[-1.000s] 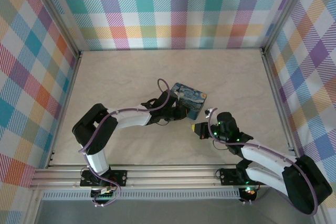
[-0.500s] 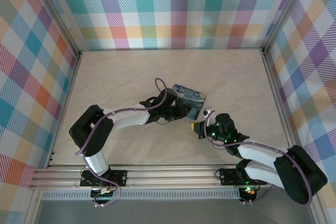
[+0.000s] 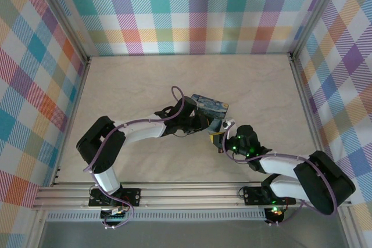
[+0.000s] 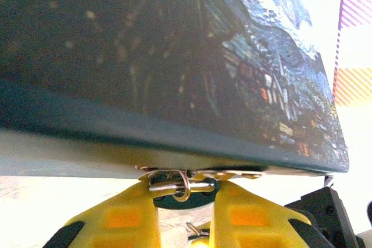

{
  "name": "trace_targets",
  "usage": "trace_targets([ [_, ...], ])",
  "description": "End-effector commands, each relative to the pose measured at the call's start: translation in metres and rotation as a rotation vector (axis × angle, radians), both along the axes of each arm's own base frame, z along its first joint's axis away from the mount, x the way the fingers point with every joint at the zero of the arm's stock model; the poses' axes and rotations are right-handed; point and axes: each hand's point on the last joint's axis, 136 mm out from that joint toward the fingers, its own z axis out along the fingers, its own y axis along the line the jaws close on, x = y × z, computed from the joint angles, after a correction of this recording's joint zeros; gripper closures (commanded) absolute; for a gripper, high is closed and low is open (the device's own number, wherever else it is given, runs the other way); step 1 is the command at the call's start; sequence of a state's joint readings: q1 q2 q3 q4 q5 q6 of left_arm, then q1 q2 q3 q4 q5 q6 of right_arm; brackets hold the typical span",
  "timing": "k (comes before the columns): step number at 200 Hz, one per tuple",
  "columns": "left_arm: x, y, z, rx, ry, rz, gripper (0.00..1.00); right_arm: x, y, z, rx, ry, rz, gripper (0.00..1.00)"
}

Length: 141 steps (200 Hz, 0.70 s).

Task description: Unlock a padlock with a key

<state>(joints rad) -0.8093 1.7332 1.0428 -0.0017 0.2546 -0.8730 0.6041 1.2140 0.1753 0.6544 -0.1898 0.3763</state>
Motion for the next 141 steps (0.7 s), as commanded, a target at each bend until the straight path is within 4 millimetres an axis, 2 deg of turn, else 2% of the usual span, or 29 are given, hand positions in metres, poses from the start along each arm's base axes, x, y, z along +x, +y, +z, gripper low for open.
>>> trace_targets([
  [1,0.0015,-0.0087,0.0222,-0.052,-0.017,-0.016,0.80,0.0036,0.0023,0.0064,0.007,-0.059,0.005,1.00],
  [141,0.0006,-0.0085,0.0235,-0.056,-0.014,-0.016,0.80,0.0100,-0.0011,0.0045,0.012,-0.072,-0.035,1.00],
])
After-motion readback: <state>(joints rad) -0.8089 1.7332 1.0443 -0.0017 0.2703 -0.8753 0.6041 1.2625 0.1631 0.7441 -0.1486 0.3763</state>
